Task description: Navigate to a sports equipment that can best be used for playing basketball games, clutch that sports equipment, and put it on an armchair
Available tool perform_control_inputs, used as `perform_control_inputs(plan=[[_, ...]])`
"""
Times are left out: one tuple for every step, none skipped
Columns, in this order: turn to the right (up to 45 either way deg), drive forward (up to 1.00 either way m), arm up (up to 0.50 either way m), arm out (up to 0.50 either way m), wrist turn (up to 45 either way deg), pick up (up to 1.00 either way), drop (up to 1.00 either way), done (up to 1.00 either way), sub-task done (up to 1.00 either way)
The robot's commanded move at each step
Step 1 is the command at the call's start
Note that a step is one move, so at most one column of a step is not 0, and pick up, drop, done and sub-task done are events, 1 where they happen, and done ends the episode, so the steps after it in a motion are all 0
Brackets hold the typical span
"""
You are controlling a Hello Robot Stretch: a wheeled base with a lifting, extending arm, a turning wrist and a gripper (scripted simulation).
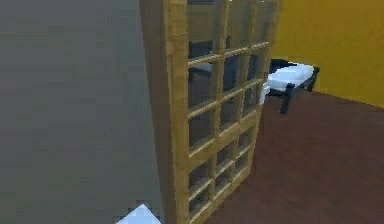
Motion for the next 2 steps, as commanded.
perform_control_inputs(plan=[[0.0,0.4,0.0,0.0,0.0,0.0,0.0,0.0,0.0],[45.0,0.0,0.0,0.0,0.0,0.0,0.0,0.0,0.0]])
